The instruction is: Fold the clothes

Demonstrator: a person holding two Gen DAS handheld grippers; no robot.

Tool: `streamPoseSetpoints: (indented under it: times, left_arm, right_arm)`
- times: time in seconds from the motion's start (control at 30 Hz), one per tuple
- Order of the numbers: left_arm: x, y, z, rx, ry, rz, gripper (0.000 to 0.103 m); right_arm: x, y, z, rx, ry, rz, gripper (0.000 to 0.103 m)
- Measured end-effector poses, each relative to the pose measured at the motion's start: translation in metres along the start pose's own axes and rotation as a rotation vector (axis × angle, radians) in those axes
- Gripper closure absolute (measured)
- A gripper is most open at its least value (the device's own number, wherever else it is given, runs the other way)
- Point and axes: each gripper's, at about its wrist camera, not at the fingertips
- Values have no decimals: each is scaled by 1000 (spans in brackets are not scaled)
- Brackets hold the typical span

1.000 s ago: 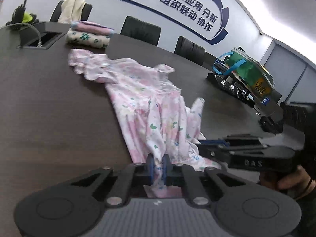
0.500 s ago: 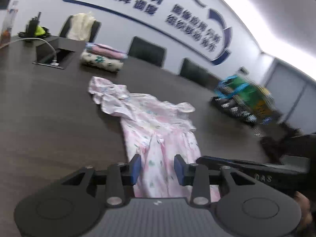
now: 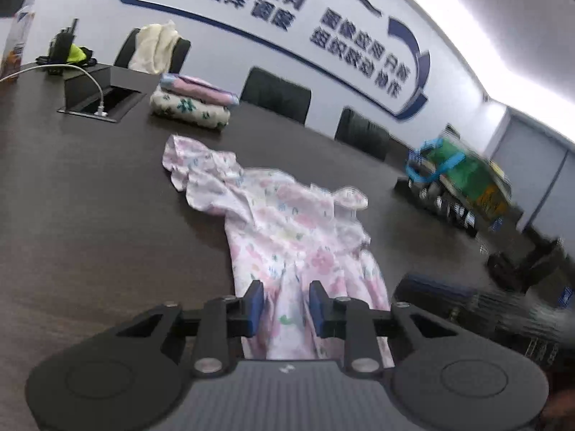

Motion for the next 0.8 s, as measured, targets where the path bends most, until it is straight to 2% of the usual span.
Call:
streamPoseSetpoints:
  times: [0.13,0.2,0.27,0.33,0.37,0.53,0.67,0.8]
  left_arm:
    - [-3,5,-10,-25,-9,20,78]
    - [-7,4,-17,-19,-42,56,73]
    - [-13,0,-20,-4,-84,104,64]
    - [-18,-5,-20,10,-105,147,63]
    - [-20,-7,-17,22,-92,155,64]
    - [-14,-13,-1,76,-52,139,66]
    - [-11,-13,4,93,-37,138,66]
    - [-7,-14,6,102,-38,133,66]
  right_arm:
    - [12,-12,22,79,-28,-52,73]
    - [13,-16,32,103,-54,-54,73]
    - [13,-21,33,95,-59,-61,72]
    - [9,-19,31,89,-51,-49,70]
    - [8,-18,30,86,-46,-42,69]
    - [-19,-8,-2,30,-58,13,59]
    - [-42,-13,-34,65,3,29,45]
    - [-39,-25,-61,76,75,-57,45]
Point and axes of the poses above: each gripper's, at about its wrist camera, not at the fingertips, and z roughly the way its jaws point, x to its left, y to its top, and after that the axes turned 5 degrees about -y, right-handed
